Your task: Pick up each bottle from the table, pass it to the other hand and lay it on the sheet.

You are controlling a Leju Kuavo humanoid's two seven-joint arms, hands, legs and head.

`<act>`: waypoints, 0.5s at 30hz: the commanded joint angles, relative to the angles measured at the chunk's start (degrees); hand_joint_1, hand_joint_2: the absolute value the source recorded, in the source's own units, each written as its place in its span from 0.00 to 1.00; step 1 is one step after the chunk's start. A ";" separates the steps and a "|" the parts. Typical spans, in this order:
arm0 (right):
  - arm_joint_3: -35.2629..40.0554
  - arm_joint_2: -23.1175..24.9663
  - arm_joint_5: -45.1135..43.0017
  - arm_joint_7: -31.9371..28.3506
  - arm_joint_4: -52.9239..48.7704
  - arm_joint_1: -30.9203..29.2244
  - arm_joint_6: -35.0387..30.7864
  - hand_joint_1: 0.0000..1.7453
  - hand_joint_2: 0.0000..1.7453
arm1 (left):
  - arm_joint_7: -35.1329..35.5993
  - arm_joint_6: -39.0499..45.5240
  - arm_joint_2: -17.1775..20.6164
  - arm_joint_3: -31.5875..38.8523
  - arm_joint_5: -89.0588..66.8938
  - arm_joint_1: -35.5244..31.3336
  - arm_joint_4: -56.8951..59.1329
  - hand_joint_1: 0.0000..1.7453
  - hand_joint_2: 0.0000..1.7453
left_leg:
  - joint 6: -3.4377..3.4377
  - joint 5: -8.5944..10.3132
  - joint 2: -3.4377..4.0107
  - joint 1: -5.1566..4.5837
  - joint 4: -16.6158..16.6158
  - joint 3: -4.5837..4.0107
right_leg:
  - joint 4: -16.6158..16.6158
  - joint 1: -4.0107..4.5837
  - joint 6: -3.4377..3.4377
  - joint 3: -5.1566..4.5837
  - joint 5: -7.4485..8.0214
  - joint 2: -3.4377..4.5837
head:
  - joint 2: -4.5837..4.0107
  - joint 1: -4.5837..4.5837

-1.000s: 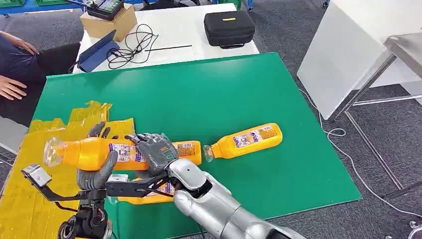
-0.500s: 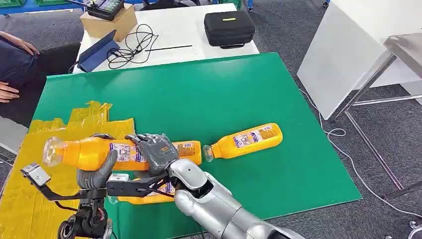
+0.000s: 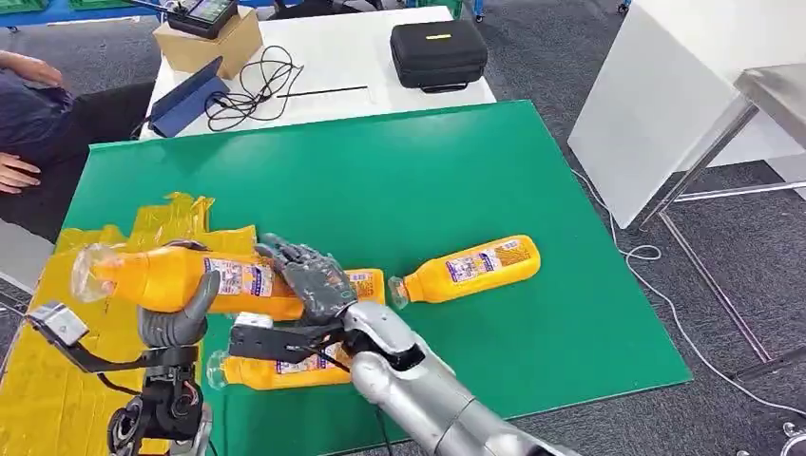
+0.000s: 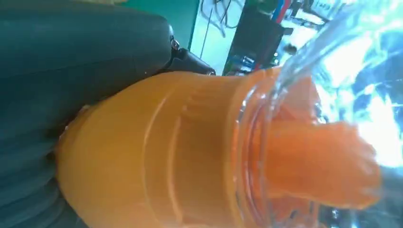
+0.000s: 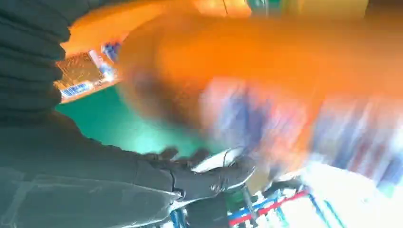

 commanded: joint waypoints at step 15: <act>-13.77 -13.57 -17.10 -10.49 -22.23 8.46 0.86 0.00 0.00 | 1.21 44.17 8.39 7.92 -79.47 -4.59 4.36 1.00 1.00 | -0.04 -0.02 0.02 0.00 -0.04 0.06 | -0.04 0.03 -0.02 0.07 0.00 -0.06 | 0.00 -0.02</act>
